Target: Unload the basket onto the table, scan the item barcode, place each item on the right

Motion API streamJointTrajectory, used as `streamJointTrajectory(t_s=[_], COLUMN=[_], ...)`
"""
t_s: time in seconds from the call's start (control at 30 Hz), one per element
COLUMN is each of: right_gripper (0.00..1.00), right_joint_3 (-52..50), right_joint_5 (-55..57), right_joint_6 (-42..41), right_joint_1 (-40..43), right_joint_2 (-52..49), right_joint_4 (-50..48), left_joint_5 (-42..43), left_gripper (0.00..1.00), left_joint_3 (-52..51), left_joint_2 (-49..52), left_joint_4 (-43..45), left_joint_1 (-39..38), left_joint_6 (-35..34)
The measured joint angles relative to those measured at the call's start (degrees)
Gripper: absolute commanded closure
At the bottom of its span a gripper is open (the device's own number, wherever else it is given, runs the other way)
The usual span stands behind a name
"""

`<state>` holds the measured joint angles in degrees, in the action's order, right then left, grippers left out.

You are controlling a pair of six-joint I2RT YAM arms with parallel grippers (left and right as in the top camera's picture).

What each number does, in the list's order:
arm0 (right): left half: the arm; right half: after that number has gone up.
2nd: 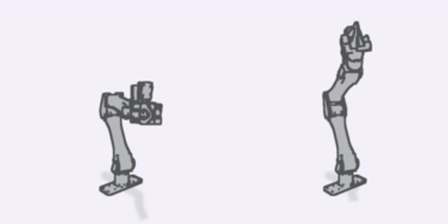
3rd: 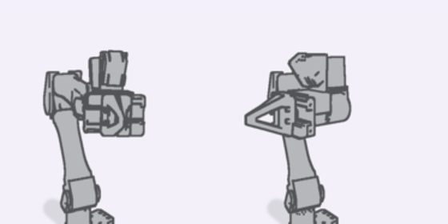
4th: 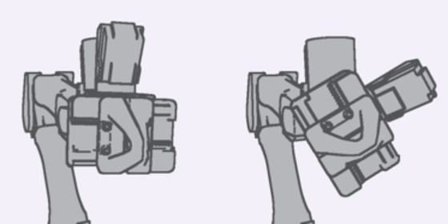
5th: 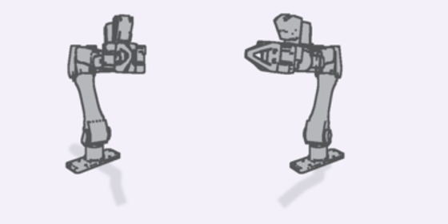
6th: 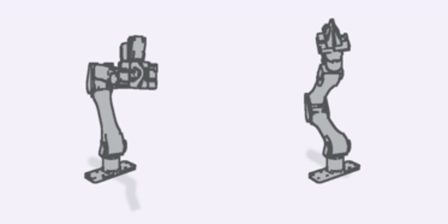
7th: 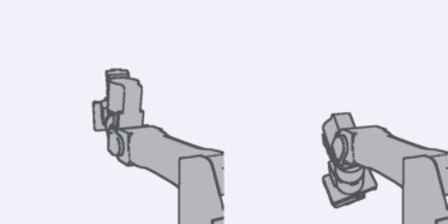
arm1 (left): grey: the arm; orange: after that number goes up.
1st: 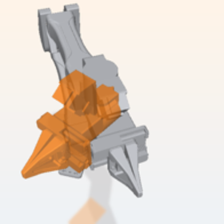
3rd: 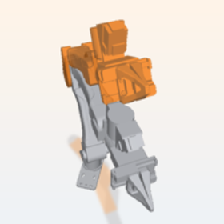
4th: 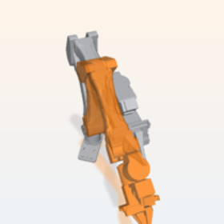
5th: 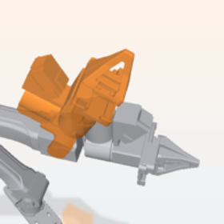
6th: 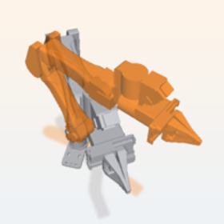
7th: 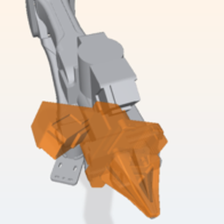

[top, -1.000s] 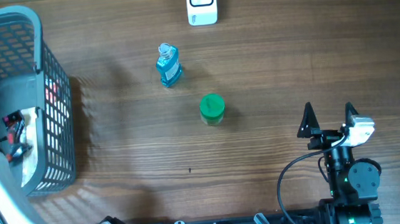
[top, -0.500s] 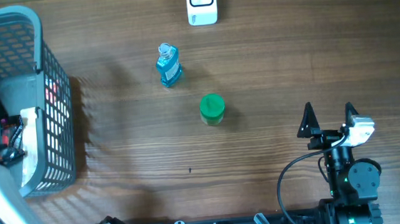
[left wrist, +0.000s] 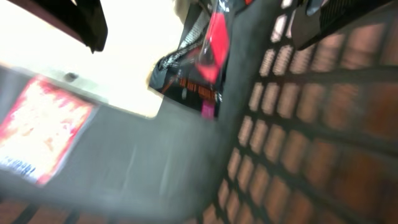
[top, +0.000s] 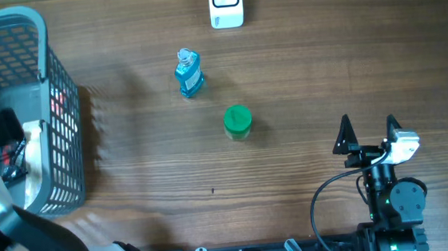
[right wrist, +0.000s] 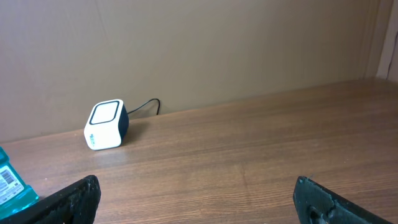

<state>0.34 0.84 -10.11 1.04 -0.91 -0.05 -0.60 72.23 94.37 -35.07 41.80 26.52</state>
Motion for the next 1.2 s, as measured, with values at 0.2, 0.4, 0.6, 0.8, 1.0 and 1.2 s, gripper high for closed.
streamJointTrajectory(t_s=[0.2, 0.4, 0.6, 0.8, 1.0, 1.2], right_gripper=[0.0, 0.0, 0.0, 0.0, 0.0, 0.0], right_joint_3=[0.0, 0.0, 0.0, 0.0, 0.0, 0.0], right_joint_5=[0.0, 0.0, 0.0, 0.0, 0.0, 0.0], right_joint_6=[0.0, 0.0, 0.0, 0.0, 0.0, 0.0], right_joint_1=[0.0, 0.0, 0.0, 0.0, 0.0, 0.0], right_joint_2=[0.0, 0.0, 0.0, 0.0, 0.0, 0.0], right_joint_4=[0.0, 0.0, 0.0, 0.0, 0.0, 0.0], left_joint_5=[-3.3, -5.7, -6.4, -6.7, -6.8, -6.9], left_gripper=[0.09, 0.21, 0.28, 0.28, 0.28, 0.33], left_joint_3=[0.0, 0.0, 0.0, 0.0, 0.0, 0.0], left_joint_2=[6.4, 8.3, 8.3, 8.3, 9.6, 11.1], left_joint_4=[-1.7, -1.6, -0.2, 1.4, 2.0, 3.2], left_joint_1=[1.4, 1.7, 1.7, 1.7, 1.7, 1.7], left_joint_6=[4.0, 7.3, 12.0, 15.0, 15.7, 16.0])
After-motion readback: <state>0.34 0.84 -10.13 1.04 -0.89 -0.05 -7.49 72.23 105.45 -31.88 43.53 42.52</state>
